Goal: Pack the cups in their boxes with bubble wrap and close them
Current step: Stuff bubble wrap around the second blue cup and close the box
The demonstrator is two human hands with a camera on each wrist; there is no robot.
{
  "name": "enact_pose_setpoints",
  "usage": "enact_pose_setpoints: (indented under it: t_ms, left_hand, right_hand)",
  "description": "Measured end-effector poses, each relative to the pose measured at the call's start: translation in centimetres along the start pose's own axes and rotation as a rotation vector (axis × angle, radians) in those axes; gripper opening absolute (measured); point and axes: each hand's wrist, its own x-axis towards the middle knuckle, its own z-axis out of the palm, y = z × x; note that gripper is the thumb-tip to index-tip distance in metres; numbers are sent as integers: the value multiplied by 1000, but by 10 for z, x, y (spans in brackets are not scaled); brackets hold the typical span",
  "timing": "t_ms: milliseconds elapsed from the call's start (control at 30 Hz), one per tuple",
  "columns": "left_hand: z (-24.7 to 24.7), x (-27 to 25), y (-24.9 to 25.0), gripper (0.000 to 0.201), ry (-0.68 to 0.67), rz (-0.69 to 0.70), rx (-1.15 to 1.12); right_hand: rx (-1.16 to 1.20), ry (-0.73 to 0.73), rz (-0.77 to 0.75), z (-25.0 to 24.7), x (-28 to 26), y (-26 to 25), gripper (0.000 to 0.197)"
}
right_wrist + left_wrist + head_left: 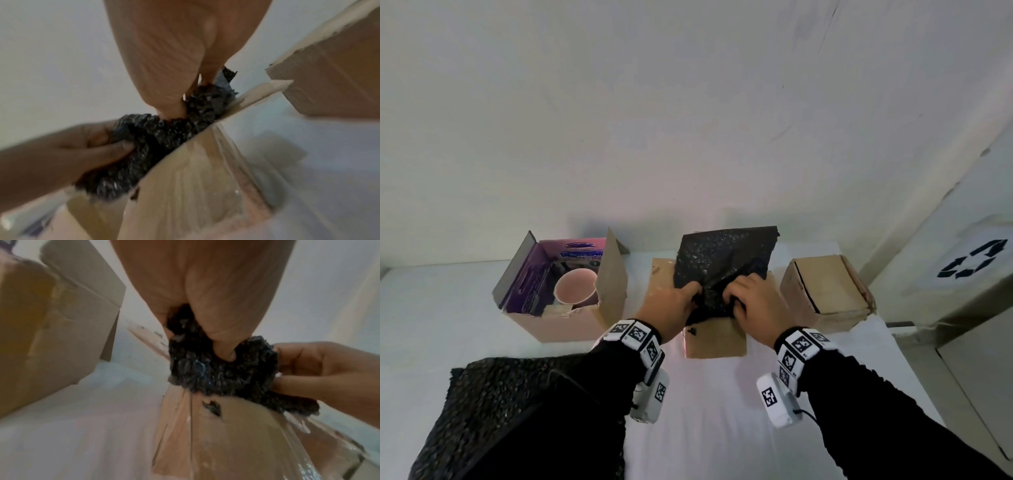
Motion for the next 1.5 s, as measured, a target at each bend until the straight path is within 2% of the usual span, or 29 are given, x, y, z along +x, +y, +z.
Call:
enact_pose_setpoints:
  t_ms: [67, 167, 300, 400, 467, 533, 600, 667, 733, 833, 967, 1067, 1133, 1167, 1267, 1500]
  left_hand:
    - [4, 3, 1, 13, 8, 29, 84]
    - [7, 7, -2, 16, 91, 5, 190]
    - [4, 5, -1, 24, 93, -98, -1]
    - [6, 4, 2, 14, 83, -67, 28]
    - [12, 2, 2, 14, 79, -8, 59]
    - [18, 0, -1, 28, 102, 48, 70]
    - [23, -3, -3, 43, 114, 118, 108]
    - [24, -6, -6, 42, 111, 210, 204]
    - [24, -9, -8, 39, 128, 265, 290]
    - [23, -9, -9, 39, 137, 227, 301]
    - [24, -6, -11, 43, 60, 155, 251]
    - [19, 0, -14, 28, 33, 105, 186]
    - [18, 3, -16, 23, 38, 82, 147]
    - [18, 2, -17, 21, 52, 93, 149]
    - [23, -8, -18, 39, 135, 153, 201]
    - [34, -18, -26, 28, 185, 261, 309]
  right_hand:
    - [-167, -50, -20, 0, -1, 4, 12]
    - [-251, -176, -51, -4, -4, 10, 23]
    - [-353, -281, -86, -8, 1, 15, 30]
    - [-380, -267, -59, -4, 10, 14, 23]
    - [-305, -246, -13, -2, 13, 9, 23]
    - [-188, -230, 22, -2, 13, 6, 21]
    - [-128, -199, -20, -5, 9, 3, 13]
    - [-200, -215, -85, -6, 5, 3, 15]
    - [-367, -245, -125, -3, 0, 6, 30]
    - [-480, -272, -124, 2, -5, 10, 47]
    - [-474, -322, -124, 5, -2, 8, 55]
    - [-329, -250, -80, 6, 1, 6, 40]
    - [-253, -202, -68, 12, 0, 5, 38]
    - [-257, -206, -83, 16, -1, 4, 39]
    - [-288, -231, -168, 22, -2, 3, 34]
    - [-485, -262, -233, 19, 4, 7, 29]
